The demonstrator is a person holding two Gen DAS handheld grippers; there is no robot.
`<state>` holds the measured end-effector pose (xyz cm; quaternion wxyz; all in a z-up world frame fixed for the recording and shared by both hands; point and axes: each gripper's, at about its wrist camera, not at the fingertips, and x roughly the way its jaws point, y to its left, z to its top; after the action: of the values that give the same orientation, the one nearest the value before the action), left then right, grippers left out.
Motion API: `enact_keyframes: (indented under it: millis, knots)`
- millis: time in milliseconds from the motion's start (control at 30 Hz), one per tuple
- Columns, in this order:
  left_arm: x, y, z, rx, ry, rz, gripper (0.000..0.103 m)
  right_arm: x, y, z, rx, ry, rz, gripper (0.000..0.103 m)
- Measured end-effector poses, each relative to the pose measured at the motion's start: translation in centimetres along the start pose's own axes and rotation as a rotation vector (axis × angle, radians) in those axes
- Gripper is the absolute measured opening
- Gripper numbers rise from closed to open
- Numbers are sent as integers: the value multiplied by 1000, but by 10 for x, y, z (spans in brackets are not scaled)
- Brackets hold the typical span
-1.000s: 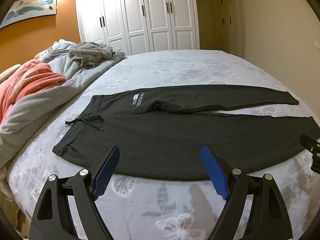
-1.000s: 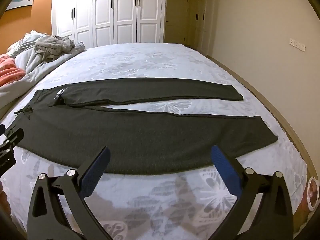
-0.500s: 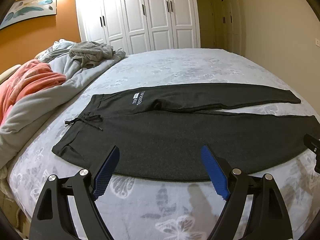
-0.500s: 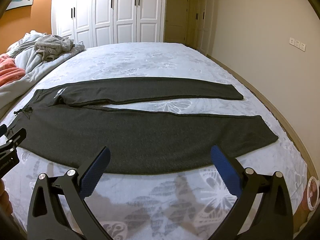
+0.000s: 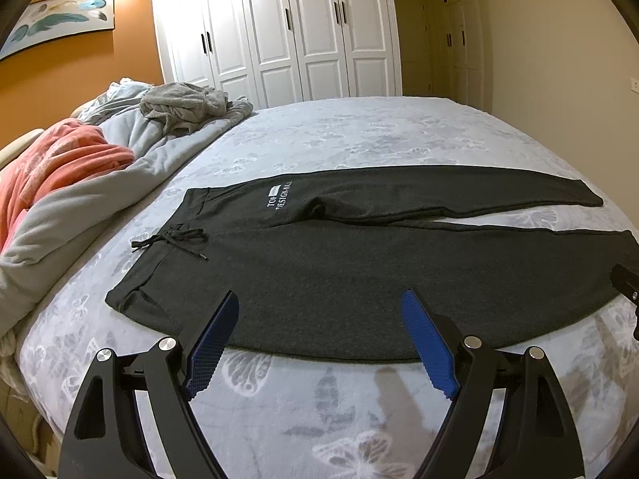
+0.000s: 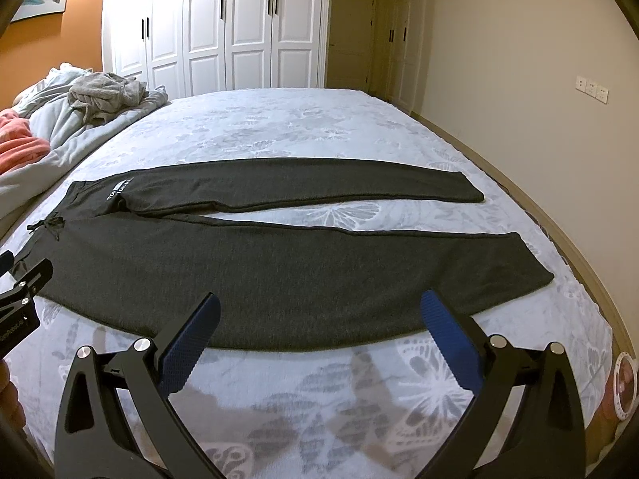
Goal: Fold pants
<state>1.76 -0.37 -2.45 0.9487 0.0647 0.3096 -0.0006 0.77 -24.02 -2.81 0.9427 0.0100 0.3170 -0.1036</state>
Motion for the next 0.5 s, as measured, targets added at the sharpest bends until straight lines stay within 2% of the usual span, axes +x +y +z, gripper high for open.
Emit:
enact_keyframes:
  millis: [500]
  knots:
    - [0, 0, -1, 3, -1, 3, 81, 0, -1, 0, 1, 0, -1, 98]
